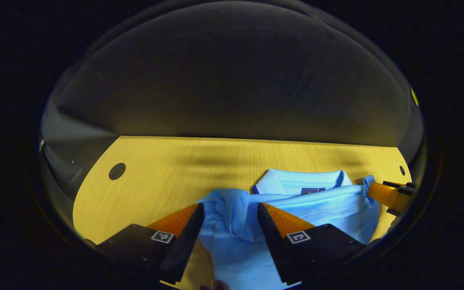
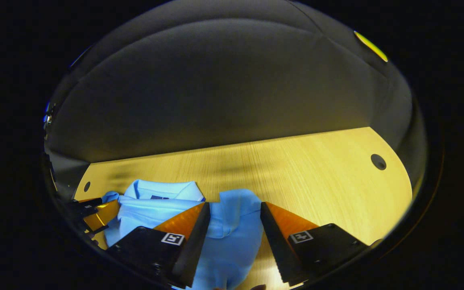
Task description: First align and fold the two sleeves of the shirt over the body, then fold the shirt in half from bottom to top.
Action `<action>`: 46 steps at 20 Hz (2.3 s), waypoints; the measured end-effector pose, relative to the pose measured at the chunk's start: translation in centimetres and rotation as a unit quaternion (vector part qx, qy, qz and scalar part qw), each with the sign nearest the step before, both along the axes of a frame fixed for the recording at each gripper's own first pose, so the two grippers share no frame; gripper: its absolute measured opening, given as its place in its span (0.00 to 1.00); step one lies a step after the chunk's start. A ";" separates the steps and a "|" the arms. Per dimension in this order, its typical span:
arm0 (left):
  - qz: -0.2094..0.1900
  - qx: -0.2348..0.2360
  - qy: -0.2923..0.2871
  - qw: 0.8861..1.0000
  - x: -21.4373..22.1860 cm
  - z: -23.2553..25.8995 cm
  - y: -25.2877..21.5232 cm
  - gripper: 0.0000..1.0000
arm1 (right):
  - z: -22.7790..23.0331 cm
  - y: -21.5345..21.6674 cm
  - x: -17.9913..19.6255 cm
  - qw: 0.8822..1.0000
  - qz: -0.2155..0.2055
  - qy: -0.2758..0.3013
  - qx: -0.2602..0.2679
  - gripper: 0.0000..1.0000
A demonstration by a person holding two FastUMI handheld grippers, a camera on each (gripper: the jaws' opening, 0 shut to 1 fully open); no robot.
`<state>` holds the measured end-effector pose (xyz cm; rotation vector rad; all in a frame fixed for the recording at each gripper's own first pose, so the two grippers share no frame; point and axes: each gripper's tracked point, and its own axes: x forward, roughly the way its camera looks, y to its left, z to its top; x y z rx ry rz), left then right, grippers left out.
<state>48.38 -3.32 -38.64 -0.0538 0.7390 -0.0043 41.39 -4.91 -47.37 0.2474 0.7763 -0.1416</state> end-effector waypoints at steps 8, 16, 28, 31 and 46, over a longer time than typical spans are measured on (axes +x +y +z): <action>0.010 -0.034 -0.057 0.998 -7.2 8.5 -0.1 0.91 | 9.1 0.6 -6.7 0.999 0.013 -0.034 -0.015 0.86; -0.016 -0.060 -0.153 0.986 -21.9 20.9 1.8 0.91 | 21.2 3.4 -17.5 0.994 0.051 -0.096 -0.021 0.86; 0.000 -0.079 -0.217 0.973 -39.0 27.7 8.6 0.90 | 32.5 6.1 -30.6 0.982 0.028 -0.187 0.007 0.85; 0.000 -0.082 -0.226 0.971 -39.9 28.3 9.3 0.90 | 32.7 6.7 -32.3 0.982 0.028 -0.185 0.002 0.86; -0.026 -0.081 -0.218 0.972 -41.5 27.8 7.9 0.90 | 32.3 7.7 -34.7 0.983 0.032 -0.179 0.000 0.85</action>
